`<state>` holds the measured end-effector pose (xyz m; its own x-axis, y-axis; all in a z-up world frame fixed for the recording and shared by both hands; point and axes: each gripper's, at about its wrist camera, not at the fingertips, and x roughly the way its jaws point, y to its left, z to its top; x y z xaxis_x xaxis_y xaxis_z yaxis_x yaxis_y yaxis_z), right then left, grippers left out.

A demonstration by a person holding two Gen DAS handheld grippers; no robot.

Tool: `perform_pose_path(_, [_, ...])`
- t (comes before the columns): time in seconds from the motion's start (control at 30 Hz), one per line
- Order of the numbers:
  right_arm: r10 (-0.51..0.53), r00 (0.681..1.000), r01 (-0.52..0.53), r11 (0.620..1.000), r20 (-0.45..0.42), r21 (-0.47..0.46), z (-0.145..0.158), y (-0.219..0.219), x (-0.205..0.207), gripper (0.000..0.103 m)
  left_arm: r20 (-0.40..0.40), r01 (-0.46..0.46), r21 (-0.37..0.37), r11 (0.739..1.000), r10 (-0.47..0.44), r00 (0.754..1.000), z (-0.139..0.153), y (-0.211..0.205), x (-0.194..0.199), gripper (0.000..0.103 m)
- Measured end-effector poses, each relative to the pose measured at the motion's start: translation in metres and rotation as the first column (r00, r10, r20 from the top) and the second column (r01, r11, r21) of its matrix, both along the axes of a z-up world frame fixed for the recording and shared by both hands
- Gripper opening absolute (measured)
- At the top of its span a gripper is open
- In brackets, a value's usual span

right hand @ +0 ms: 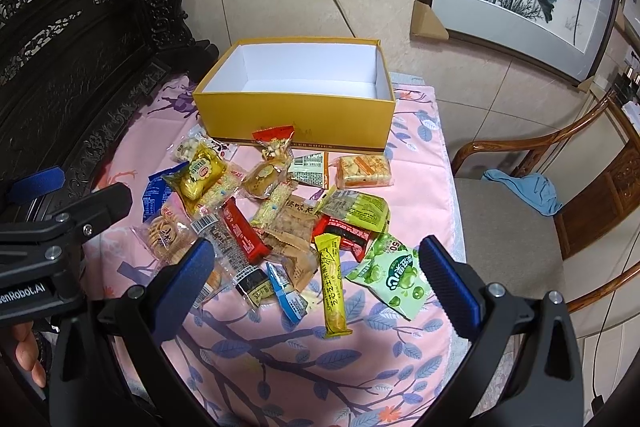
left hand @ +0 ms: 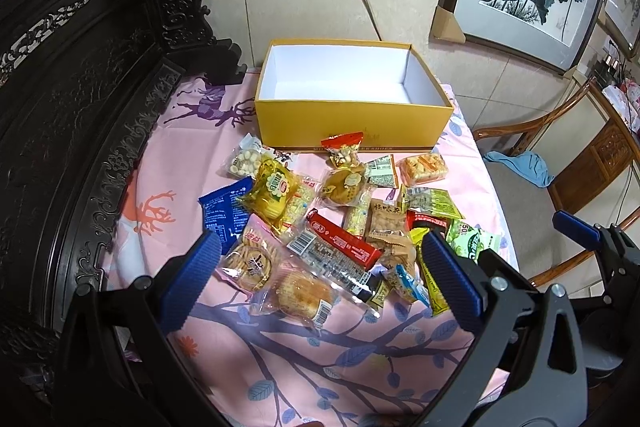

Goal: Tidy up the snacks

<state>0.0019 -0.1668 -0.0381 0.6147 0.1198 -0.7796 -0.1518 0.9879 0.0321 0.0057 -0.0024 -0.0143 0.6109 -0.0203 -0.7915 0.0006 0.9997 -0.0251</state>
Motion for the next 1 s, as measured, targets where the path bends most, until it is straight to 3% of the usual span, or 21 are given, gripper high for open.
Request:
perform_pose_path(0.7, [-0.019,0.998,0.02,1.0,-0.056,0.001,-0.012,-0.009,0.002,0.102,-0.055,0.011,-0.015,1.0,-0.011,0.998,-0.016,-0.002,0.009,0.101])
perform_pose_path(0.87, [-0.047,0.998,0.048,0.999,-0.042,0.01,-0.016,-0.031,0.013,0.102,-0.041,-0.006,0.002,1.0,0.006,0.999,-0.018,0.007,0.019,0.101])
perform_pose_path(1.0, [-0.066,0.997,0.066,0.998,-0.046,0.007,-0.032,-0.048,0.027,0.102,-0.034,-0.003,0.034,0.999,0.004,0.999,-0.036,0.015,0.03,0.101])
